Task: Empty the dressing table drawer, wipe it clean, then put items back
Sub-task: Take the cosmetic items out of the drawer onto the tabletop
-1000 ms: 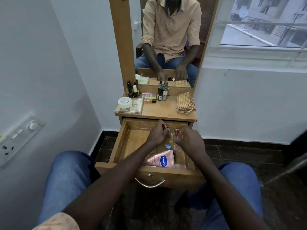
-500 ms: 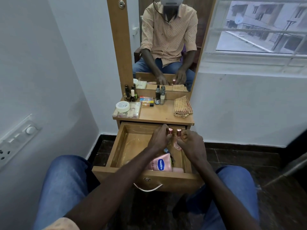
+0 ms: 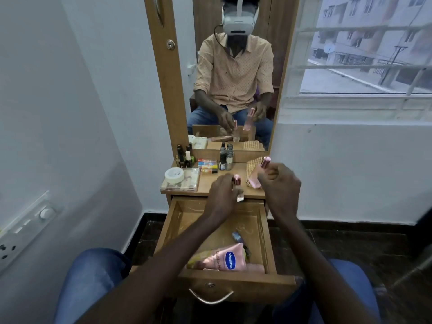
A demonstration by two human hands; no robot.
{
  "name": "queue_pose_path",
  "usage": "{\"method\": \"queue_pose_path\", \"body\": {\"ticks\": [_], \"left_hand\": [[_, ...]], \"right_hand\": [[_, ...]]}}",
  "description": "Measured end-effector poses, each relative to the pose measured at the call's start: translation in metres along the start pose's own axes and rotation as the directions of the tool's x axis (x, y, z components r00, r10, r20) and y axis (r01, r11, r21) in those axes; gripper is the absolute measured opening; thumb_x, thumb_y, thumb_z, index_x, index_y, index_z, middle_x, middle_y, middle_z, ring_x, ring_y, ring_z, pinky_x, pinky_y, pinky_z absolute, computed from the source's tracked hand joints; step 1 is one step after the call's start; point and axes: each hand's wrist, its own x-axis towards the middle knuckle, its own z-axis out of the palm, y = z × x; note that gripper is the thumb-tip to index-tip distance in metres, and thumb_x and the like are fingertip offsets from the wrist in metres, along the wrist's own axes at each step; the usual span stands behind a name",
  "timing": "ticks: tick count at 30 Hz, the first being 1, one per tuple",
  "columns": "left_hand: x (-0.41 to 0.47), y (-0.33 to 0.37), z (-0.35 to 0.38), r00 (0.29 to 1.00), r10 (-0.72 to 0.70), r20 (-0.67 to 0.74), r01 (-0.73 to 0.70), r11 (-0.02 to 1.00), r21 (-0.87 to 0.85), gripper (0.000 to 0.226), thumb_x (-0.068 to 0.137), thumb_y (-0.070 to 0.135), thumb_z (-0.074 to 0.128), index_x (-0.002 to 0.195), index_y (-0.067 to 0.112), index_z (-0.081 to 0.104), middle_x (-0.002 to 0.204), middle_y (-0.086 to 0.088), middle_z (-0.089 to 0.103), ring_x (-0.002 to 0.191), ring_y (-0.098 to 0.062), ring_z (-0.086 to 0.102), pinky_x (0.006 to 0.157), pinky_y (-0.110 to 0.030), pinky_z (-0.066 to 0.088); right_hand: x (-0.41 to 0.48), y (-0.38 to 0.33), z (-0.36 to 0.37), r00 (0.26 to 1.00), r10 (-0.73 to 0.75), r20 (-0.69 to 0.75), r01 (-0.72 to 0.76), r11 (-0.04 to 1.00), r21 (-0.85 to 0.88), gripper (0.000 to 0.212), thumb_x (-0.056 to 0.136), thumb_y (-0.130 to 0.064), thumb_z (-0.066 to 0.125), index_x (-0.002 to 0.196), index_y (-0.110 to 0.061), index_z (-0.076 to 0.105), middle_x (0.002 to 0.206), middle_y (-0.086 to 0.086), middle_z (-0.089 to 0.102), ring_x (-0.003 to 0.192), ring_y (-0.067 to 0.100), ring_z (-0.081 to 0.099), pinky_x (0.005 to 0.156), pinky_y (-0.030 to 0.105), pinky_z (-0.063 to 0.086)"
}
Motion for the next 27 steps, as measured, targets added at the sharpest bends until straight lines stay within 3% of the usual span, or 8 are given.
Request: {"method": "queue_pose_path", "body": {"ticks": [3, 6, 10, 14, 18, 22, 27], "left_hand": [[0.04, 0.02, -0.032, 0.997, -0.035, -0.067, 0.033, 0.999, -0.026, 0.022, 0.092, 0.02, 0.075, 0.111, 0.018, 0.064, 0.105, 0.005, 0.064, 0.091, -0.007, 0.06, 0.066, -0.014, 0.039], [0.07, 0.027, -0.055, 0.994, -0.06, -0.096, 0.059, 0.998, -0.01, 0.022, 0.09, 0.022, 0.078, 0.107, 0.016, 0.066, 0.102, 0.001, 0.069, 0.093, -0.014, 0.062, 0.072, -0.027, 0.044], [0.085, 0.017, -0.059, 0.992, -0.088, -0.091, 0.092, 0.995, 0.034, 0.025, 0.089, 0.026, 0.079, 0.105, 0.013, 0.066, 0.104, -0.003, 0.072, 0.097, -0.021, 0.064, 0.081, -0.039, 0.052], [0.088, 0.012, -0.05, 0.995, -0.081, -0.063, 0.081, 0.997, -0.01, 0.025, 0.088, 0.023, 0.081, 0.108, 0.014, 0.067, 0.103, 0.0, 0.072, 0.095, -0.017, 0.065, 0.08, -0.035, 0.053], [0.094, 0.02, -0.043, 0.998, -0.044, -0.05, 0.045, 0.999, 0.013, 0.017, 0.087, 0.016, 0.081, 0.099, 0.012, 0.069, 0.097, 0.0, 0.068, 0.088, -0.014, 0.061, 0.071, -0.025, 0.044], [0.102, 0.03, -0.03, 0.997, 0.056, -0.045, -0.053, 0.997, 0.057, 0.012, 0.087, 0.012, 0.079, 0.091, 0.014, 0.068, 0.091, 0.005, 0.059, 0.09, -0.01, 0.05, 0.073, -0.023, 0.034], [0.119, 0.027, -0.01, 0.999, 0.043, -0.016, -0.041, 0.992, 0.119, 0.012, 0.088, 0.012, 0.078, 0.098, 0.013, 0.073, 0.113, -0.008, 0.069, 0.112, -0.02, 0.057, 0.081, -0.024, 0.038]], "right_hand": [[0.046, -0.013, 0.015, 0.999, 0.008, -0.043, -0.008, 1.0, 0.007, 0.017, 0.093, -0.027, 0.073, 0.104, -0.014, 0.075, 0.09, -0.002, 0.07, 0.08, 0.013, 0.064, 0.064, 0.02, 0.044], [0.078, -0.01, 0.042, 0.996, 0.094, -0.009, -0.094, 0.996, -0.008, 0.02, 0.091, -0.028, 0.076, 0.101, -0.01, 0.075, 0.093, 0.004, 0.073, 0.083, 0.018, 0.065, 0.065, 0.028, 0.046], [0.083, 0.002, 0.08, 0.987, 0.14, 0.082, -0.136, 0.989, -0.059, 0.017, 0.088, -0.027, 0.078, 0.092, -0.011, 0.074, 0.088, 0.005, 0.07, 0.074, 0.016, 0.062, 0.053, 0.022, 0.036], [0.066, 0.018, 0.1, 0.99, 0.086, 0.113, -0.069, 0.987, -0.147, 0.017, 0.089, -0.03, 0.079, 0.088, -0.015, 0.072, 0.084, 0.002, 0.068, 0.071, 0.015, 0.061, 0.054, 0.025, 0.043], [0.064, 0.032, 0.1, 0.993, 0.07, 0.092, -0.052, 0.982, -0.183, 0.017, 0.086, -0.028, 0.082, 0.093, -0.016, 0.073, 0.088, -0.001, 0.066, 0.075, 0.013, 0.061, 0.062, 0.03, 0.056], [0.073, 0.04, 0.096, 0.996, 0.07, 0.053, -0.056, 0.971, -0.233, 0.014, 0.087, -0.018, 0.079, 0.095, -0.012, 0.069, 0.091, 0.003, 0.064, 0.078, 0.013, 0.058, 0.062, 0.023, 0.045], [0.076, 0.041, 0.095, 0.997, 0.069, 0.037, -0.058, 0.967, -0.249, 0.019, 0.089, -0.017, 0.078, 0.101, -0.008, 0.068, 0.094, 0.009, 0.066, 0.078, 0.014, 0.056, 0.063, 0.024, 0.04]]}}
